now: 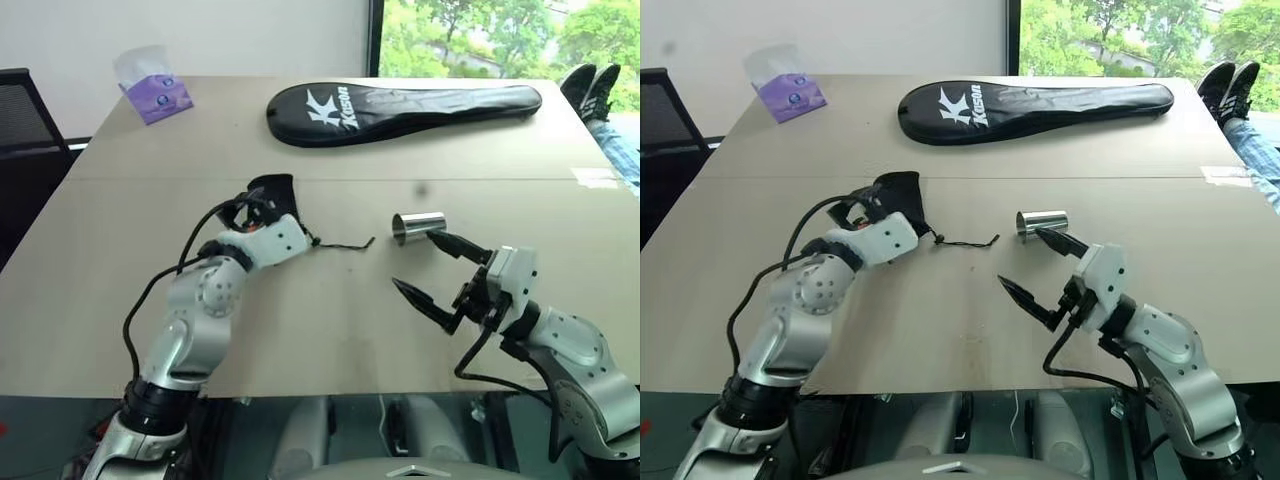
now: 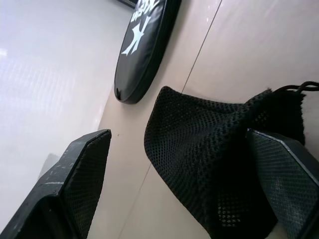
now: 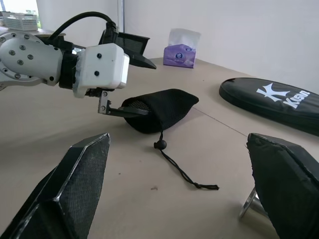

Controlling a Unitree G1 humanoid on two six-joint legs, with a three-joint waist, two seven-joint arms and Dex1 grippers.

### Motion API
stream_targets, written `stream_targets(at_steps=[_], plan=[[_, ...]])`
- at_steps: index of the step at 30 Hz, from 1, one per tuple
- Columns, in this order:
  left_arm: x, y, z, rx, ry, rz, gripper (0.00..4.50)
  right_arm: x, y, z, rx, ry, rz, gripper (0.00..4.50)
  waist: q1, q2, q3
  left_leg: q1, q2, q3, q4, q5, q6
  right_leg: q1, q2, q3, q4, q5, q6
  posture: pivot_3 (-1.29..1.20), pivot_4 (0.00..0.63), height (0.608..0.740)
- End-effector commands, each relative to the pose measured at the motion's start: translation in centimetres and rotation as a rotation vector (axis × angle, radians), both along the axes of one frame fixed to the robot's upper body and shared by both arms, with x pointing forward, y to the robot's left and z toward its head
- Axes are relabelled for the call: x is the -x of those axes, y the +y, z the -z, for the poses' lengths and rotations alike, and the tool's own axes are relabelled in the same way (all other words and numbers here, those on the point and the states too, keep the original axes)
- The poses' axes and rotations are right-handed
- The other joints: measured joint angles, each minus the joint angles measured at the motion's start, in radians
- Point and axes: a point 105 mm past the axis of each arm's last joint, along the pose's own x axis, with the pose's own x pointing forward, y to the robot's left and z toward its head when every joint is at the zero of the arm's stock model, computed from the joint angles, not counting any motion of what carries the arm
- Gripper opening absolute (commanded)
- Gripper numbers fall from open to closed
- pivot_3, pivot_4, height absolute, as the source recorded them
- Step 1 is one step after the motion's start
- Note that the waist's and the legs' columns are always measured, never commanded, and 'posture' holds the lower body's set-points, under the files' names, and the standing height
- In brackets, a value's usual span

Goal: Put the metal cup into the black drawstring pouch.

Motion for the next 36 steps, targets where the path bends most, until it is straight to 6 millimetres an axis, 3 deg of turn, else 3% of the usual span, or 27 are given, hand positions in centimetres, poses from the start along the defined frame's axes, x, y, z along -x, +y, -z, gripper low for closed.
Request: stream_targets(at_steps=[1,8,10,13,19,22,26,31,36], plan=[[-0.2,0.2,-0.4,-0.058,0.019,-0.041,4.47,0.4,-0.1,-1.5,-0.01,-0.057,-0.002,4.5,-0.001,0.0,0.0,0.0,0.0,0.0,0.0,0.0,0.0,0.0,0.0,0.0,0.0,0.0,0.0,0.0,0.15,0.74],[-1.0,0.9,-0.9,-0.08,0.045,-0.104,4.47,0.3,0.1,-1.4,-0.015,-0.058,0.0,4.5,0.001,0.0,0.0,0.0,0.0,-0.001,0.001,0.0,0.0,0.0,0.0,0.0,0.0,0.0,0.0,0.0,0.15,0.74],[-1.4,1.0,-0.6,-0.076,0.08,-0.117,4.08,0.2,0.2,-1.4,-0.016,-0.06,-0.004,4.5,0.001,0.0,0.0,0.0,0.0,0.0,0.001,0.0,0.0,0.0,0.0,0.0,0.0,0.0,0.0,0.0,0.15,0.74],[-1.9,1.3,-0.5,-0.08,0.11,-0.134,3.14,0.1,0.2,-1.5,-0.016,-0.063,-0.005,4.5,0.0,0.0,0.0,0.0,0.0,-0.001,0.001,0.0,0.0,0.0,0.0,0.0,0.001,0.0,0.0,0.0,0.15,0.74],[-2.8,1.4,-0.7,-0.089,0.147,-0.127,0.21,-0.1,0.1,-1.2,-0.002,-0.057,0.014,4.5,0.0,0.0,0.0,-0.001,0.0,-0.001,0.001,0.0,0.0,0.0,0.0,0.0,0.001,0.0,0.0,0.0,0.15,0.74],[-3.1,1.4,-0.8,-0.022,0.208,-0.134,0.1,-0.5,-0.2,-1.2,0.016,-0.069,0.059,4.5,0.001,0.0,0.0,-0.001,0.0,-0.001,0.002,0.0,0.0,0.0,0.0,-0.001,0.001,0.0,0.0,0.0,0.15,0.74],[-2.7,0.3,-0.4,0.241,0.424,-0.132,0.1,-1.4,-0.5,-0.4,0.072,-0.028,0.128,4.5,0.0,0.0,0.0,-0.001,0.0,-0.001,0.002,0.0,0.0,0.0,0.0,-0.001,0.001,0.0,0.0,0.0,0.15,0.74],[-2.4,-1.5,-0.4,0.511,0.605,-0.131,0.1,-3.1,-1.4,-0.4,0.296,-0.065,0.297,4.5,-0.002,0.0,0.0,-0.002,0.0,-0.001,0.003,0.0,0.0,-0.001,0.001,-0.001,0.002,0.0,0.0,0.0,0.15,0.74],[-2.5,-2.6,-0.2,0.59,0.627,-0.155,0.1,-4.4,-1.7,-0.2,0.435,0.003,0.358,4.5,-0.003,0.0,0.0,-0.002,0.0,0.0,0.004,0.0,0.0,-0.001,0.001,0.0,0.002,0.0,0.0,0.0,0.15,0.74]])
